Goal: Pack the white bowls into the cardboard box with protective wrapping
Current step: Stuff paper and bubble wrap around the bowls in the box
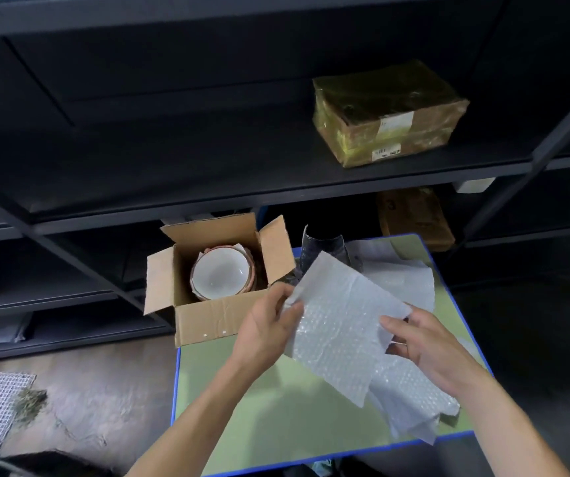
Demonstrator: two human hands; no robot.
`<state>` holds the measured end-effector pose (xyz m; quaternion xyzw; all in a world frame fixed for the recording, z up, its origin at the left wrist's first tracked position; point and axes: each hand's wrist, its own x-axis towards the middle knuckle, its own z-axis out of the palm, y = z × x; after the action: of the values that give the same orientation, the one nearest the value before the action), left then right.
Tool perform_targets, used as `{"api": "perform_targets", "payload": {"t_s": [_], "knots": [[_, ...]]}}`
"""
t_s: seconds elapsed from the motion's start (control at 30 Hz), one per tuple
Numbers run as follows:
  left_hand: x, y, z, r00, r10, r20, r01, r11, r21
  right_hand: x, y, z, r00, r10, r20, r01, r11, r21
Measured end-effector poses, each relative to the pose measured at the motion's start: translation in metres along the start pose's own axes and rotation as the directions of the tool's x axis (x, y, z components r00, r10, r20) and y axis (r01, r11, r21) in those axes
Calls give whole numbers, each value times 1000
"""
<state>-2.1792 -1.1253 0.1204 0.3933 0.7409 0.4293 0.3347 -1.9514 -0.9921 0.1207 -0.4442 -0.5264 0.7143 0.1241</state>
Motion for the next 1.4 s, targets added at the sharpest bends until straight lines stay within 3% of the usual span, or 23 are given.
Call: {"api": "perform_targets", "payload": {"t_s": [0.1,0.2,0.33,0.5,0.67,1.0,1.13,1.27,1.4], "knots": [[1,-3,-30,998,-7,-62,2,997,-76,-2,-8,32,999,-20,33,20,1000,14],[-3,-7,-50,999,-24,-22,21,994,-108,-4,-15,67,999,-33,16,33,999,-40],[-12,-18,-67,1000,20,6,-20,1000,-24,-1,-20,109,995,-78,-64,67,983,-168],[-15,-32,-84,999,-36,28,36,999,-9,-4,-24,145,974,-165,-152,108,939,-326],[-8,-35,-98,999,-23,33,24,999,-21,-6,-37,161,952,-204,-229,98,910,-402],[18,-53,-120,998,-55,-41,54,998,-34,1,-61,156,953,-206,-222,103,910,-401],[30,-56,-122,996,-70,-59,71,997,19,15,-82,151,917,-300,-264,113,828,-548],[47,-59,-119,998,-15,-54,25,979,202,28,-106,153,913,-333,-234,80,711,-699],[62,-59,-113,996,78,52,-91,929,359,37,-132,172,928,-344,-142,59,513,-856]]}}
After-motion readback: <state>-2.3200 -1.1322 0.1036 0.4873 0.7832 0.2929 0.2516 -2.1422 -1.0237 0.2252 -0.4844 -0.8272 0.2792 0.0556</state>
